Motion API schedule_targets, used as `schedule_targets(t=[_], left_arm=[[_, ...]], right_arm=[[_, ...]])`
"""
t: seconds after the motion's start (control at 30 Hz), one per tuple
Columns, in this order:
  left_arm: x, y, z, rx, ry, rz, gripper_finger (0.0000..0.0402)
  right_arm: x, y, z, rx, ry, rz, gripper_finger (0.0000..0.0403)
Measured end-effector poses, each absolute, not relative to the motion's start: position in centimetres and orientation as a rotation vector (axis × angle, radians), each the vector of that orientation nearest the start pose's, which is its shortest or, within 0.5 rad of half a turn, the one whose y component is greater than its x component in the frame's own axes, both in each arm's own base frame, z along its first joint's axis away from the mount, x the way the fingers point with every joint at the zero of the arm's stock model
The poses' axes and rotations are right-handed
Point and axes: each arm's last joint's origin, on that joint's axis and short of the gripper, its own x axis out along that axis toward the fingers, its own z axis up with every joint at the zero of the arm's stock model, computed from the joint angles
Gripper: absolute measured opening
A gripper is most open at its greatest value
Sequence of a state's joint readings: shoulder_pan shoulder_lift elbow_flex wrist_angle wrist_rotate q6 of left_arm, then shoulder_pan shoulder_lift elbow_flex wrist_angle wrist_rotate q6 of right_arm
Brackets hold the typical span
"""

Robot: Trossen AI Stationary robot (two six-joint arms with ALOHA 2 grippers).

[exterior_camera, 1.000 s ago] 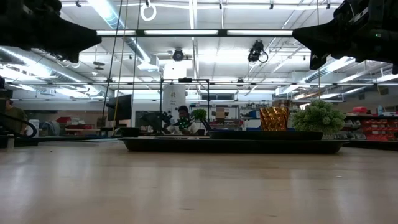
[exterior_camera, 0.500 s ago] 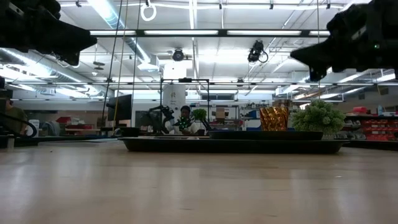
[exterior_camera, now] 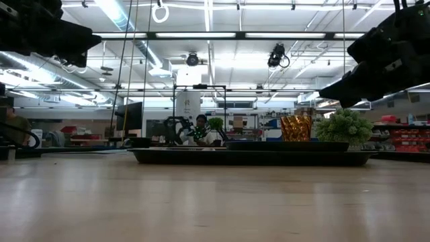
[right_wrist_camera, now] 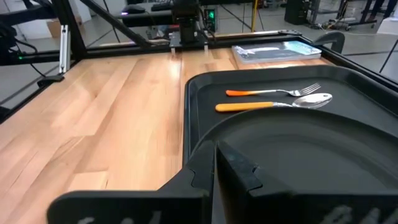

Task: Pick and place plate/cup/fork/spoon on tray
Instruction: Return to Home Position

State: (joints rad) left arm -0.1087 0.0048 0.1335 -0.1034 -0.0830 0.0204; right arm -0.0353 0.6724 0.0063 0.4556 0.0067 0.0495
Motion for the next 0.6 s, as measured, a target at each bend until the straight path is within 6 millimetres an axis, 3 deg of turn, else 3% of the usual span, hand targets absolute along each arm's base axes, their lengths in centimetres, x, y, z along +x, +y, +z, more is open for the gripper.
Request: schedule_targets(t=[0.17,0.6], left_arm=[[9.6,-1.1,17.3,0.007,-0.059,-0.136,0.0126],[9.7,-1.2,17.2,0.002,-0.065,-0.157,0.0126]], right_arm=[[13.8,-0.5,14.4,0.052,0.209,-0.047,0.0022],[13.8,-0.5,14.5,0.052,0.192,-0.047,0.0022]])
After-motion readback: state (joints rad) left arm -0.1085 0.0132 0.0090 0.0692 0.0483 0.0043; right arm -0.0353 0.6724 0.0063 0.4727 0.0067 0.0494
